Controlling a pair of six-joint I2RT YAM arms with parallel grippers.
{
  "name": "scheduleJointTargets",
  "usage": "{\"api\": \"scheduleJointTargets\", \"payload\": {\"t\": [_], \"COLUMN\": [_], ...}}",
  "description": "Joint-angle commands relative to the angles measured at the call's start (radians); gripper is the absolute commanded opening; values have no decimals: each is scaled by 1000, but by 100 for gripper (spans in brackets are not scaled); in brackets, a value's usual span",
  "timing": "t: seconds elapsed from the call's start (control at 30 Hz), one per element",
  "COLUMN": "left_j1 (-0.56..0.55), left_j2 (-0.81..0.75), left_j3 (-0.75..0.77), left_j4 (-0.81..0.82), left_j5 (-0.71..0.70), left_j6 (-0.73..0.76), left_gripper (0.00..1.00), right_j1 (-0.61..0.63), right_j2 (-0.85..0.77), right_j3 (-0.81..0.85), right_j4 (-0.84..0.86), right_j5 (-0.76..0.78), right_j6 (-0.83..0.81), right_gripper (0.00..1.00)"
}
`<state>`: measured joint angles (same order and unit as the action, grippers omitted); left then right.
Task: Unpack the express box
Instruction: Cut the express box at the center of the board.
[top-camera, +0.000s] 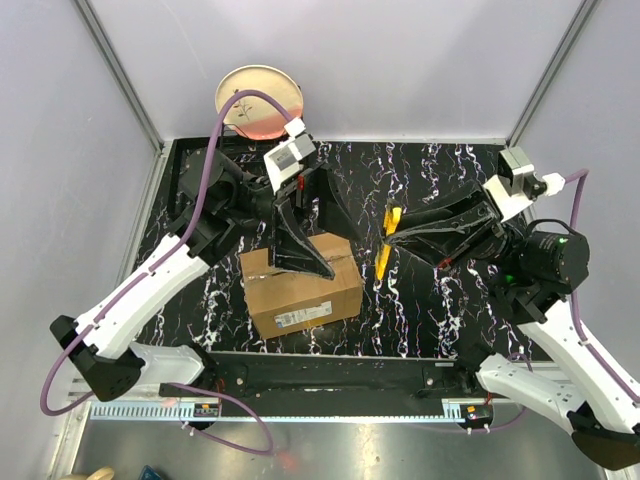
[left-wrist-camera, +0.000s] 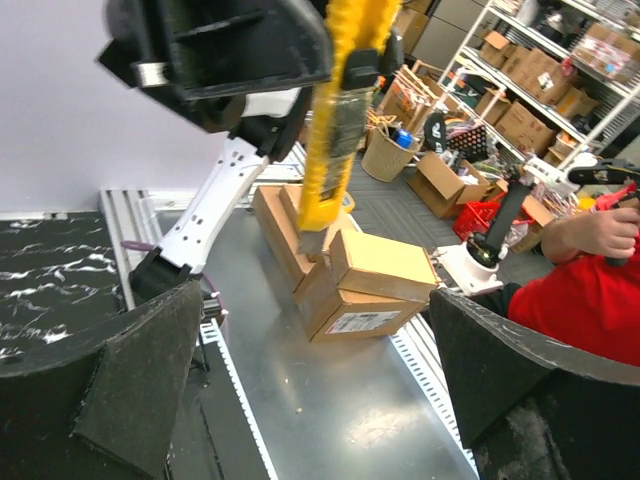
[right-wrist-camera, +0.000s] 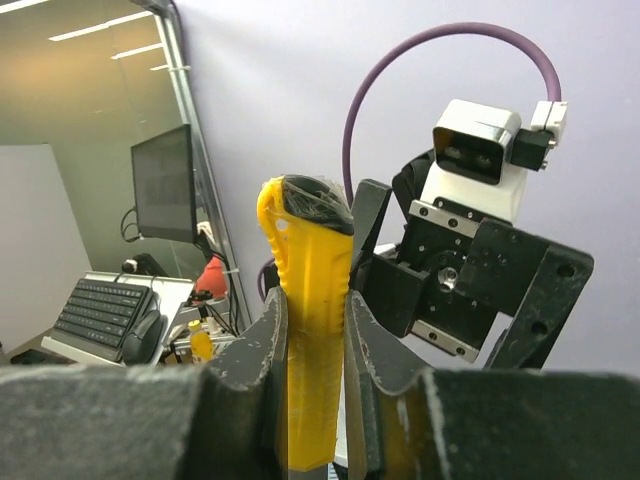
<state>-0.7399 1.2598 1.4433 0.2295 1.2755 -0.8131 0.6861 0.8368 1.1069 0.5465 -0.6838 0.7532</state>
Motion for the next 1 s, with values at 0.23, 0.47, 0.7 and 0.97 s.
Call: {"api": "scheduleJointTargets", "payload": {"t": [0.23,0.47,0.7,0.97], "left_j1": [-79,-79,-78,-56], "left_j2": [0,-23,-25,-30], "left_j3": [6,-15,-4,14], "left_j4": [214,231,139,30], "left_j5": [33,35,33,13], "left_j6": [-93,-80,11,88], "left_gripper": [99,93,43,3], "right_j1": [1,47,72,79], "right_j2": [185,245,237,220], "right_j3": [-1,-28,-36,-79], "right_j4": [464,524,506,500], "right_j5": [-60,-46,-28,0], "right_j6": [193,178,132,109], "right_gripper": [0,0,0,0]}}
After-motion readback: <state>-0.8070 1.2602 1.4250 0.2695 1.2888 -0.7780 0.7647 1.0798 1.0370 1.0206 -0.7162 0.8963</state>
